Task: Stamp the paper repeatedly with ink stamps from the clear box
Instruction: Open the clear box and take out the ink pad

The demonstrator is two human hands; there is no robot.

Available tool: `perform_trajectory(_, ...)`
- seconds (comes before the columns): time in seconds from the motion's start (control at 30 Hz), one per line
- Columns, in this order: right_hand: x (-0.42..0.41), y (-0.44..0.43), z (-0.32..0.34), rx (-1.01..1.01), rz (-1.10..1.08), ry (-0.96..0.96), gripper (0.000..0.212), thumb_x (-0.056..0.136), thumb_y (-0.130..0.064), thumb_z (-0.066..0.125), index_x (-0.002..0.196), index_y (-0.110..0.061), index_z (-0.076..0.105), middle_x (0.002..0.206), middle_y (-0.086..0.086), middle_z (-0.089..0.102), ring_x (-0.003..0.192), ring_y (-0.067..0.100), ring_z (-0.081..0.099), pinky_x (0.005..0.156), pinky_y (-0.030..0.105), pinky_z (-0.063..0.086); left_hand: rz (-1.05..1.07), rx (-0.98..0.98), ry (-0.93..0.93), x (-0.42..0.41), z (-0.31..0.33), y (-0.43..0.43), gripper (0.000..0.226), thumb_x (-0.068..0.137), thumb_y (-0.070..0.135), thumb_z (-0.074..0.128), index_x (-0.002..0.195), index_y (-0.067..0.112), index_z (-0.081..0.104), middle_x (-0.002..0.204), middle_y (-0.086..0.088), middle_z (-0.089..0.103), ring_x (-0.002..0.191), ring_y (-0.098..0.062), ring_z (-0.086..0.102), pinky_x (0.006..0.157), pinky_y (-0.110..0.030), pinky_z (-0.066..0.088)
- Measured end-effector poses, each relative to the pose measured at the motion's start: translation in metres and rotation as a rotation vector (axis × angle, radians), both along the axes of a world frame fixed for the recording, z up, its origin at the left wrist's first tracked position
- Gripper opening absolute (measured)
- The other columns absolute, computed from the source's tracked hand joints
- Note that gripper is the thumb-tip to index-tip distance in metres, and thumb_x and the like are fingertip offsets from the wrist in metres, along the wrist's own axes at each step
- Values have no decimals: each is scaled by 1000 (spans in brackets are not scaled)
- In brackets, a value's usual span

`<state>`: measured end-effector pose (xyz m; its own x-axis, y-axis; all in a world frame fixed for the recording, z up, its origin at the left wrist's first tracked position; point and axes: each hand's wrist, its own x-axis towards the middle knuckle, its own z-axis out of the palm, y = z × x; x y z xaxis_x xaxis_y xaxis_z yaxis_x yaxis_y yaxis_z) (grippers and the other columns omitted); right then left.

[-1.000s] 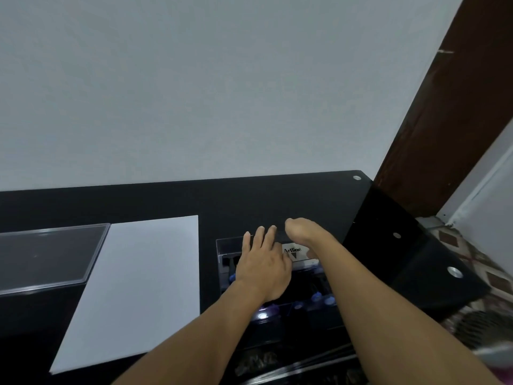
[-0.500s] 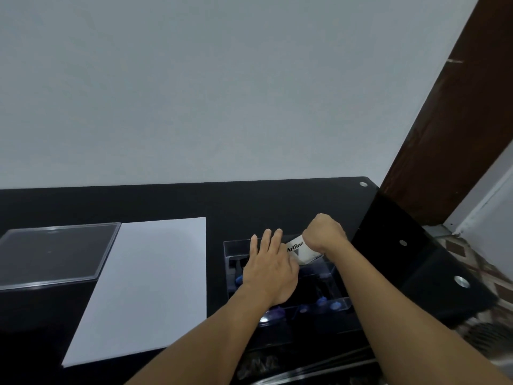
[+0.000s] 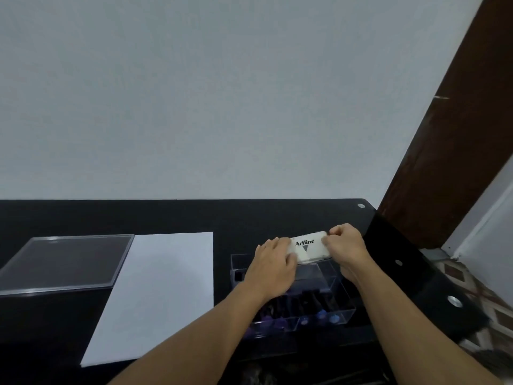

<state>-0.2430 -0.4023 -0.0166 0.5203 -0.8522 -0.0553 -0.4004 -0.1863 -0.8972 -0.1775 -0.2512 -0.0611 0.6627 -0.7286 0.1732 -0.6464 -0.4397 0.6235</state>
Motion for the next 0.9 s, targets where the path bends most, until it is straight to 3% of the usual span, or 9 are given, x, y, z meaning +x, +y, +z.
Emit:
perform_trajectory(0.1,5,14,13,104,22,-101,16,89,5,58,89,-11,55,95,11,63,84,24,63,71,42,56,46,-149,164,5,18,15,34,98,28,42,132,24,45,115,2,60,98,-18,58,86,-39,51)
perform_trajectory(0.23,19,40,23,217,73,-195,18,88,6,61,93,-11,59,102,14,67,93,28,68,81,46,58,171,-370,320,14,39,48,18,95,16,52,105,31,54,99,19,61,86,-2,63,70,-14,51)
perform_trajectory(0.33,32,67,29,248,138,-223,18,90,5,61,93,-13,59,103,16,68,91,28,66,69,38,55,214,-438,366,21,55,81,29,93,10,54,87,39,54,92,27,61,86,6,61,70,-8,47)
perform_trajectory(0.4,42,88,30,244,184,-231,16,91,4,60,92,-12,61,99,14,70,85,23,64,63,33,51,234,-429,372,27,62,106,25,93,11,55,96,35,63,100,22,68,94,3,64,73,-10,50)
perform_trajectory(0.47,49,112,31,232,237,-226,15,90,4,60,92,-10,64,96,11,71,85,22,65,70,35,55,271,-435,377,34,67,132,26,92,10,55,93,35,64,98,23,70,95,4,64,76,-15,52)
perform_trajectory(0.57,61,151,28,224,315,-196,19,88,7,57,86,-10,66,95,11,73,89,23,67,81,41,59,334,-437,362,45,69,172,26,89,8,55,95,29,68,96,20,72,92,0,66,68,-18,50)
perform_trajectory(0.63,71,177,24,242,373,-183,14,81,10,56,83,2,67,91,17,74,86,24,68,80,44,60,380,-433,361,51,69,199,26,89,6,55,97,26,69,96,19,72,89,-2,65,61,-16,47)
perform_trajectory(0.8,92,243,11,257,570,-117,33,63,0,55,91,17,55,99,30,69,77,27,66,84,62,54,538,-383,285,65,59,266,37,89,8,58,78,44,55,87,26,59,92,-4,60,81,-26,52)
perform_trajectory(0.9,104,279,0,227,640,-78,24,70,5,58,91,16,60,93,20,74,86,26,73,82,54,60,635,-354,278,74,46,302,29,87,10,58,104,31,68,100,15,65,94,-10,61,86,-33,54)
